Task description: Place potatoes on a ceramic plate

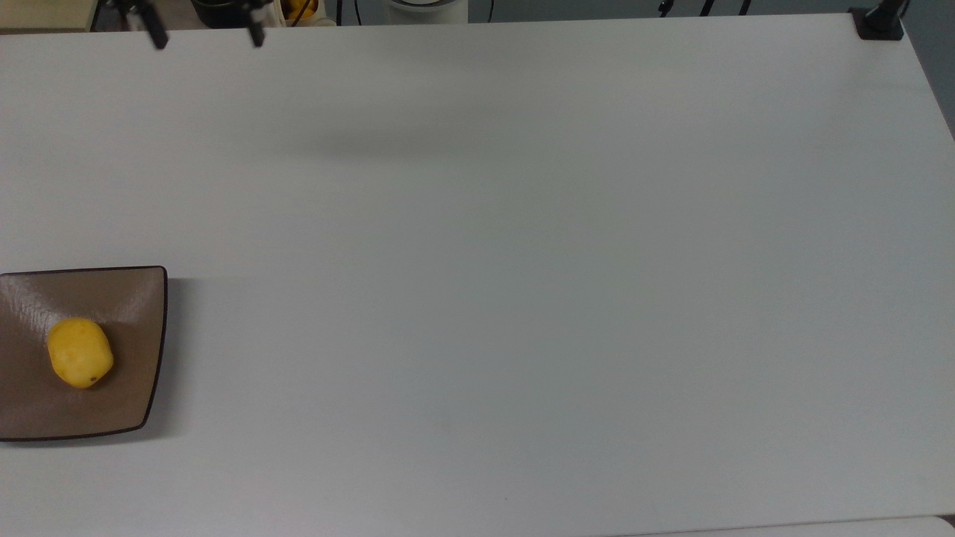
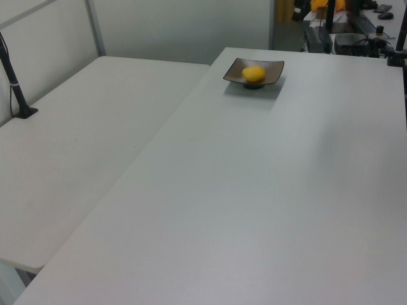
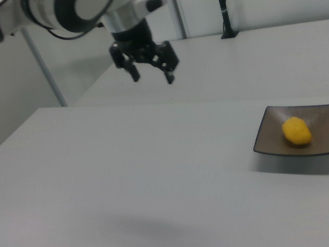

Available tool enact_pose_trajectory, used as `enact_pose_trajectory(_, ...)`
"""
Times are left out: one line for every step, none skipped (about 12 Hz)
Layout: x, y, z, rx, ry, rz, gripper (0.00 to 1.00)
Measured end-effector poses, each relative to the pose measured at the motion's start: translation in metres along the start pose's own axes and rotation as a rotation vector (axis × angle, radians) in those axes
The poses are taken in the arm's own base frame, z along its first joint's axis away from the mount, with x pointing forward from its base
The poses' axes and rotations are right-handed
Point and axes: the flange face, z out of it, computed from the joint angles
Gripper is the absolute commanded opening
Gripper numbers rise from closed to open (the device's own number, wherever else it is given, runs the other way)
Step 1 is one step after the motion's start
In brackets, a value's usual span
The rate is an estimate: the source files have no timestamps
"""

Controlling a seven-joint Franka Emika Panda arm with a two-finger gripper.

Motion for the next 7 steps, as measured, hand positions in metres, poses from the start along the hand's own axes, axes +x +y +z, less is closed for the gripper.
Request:
enact_pose_trajectory(-0.008,-0.021,-0.012,0.013,-0.025,0.024,1.0)
enact_pose_trajectory(-0.012,-0.036,-0.02,0.02,-0.039,0.037,1.0)
enact_pose_trajectory(-0.017,-0.052,-0.026,0.027,-0.053,0.045,1.0)
enact_pose_trajectory(-0.023,-0.075,-0.032,0.034,-0.075,0.053,1.0)
enact_pose_trajectory(-0.028,-0.094,-0.035,0.03,-0.097,0.062,1.0)
enact_pose_trajectory(-0.031,-0.107,-0.035,0.021,-0.11,0.068,1.0)
enact_pose_trajectory(-0.035,-0.128,-0.031,0.01,-0.127,0.072,1.0)
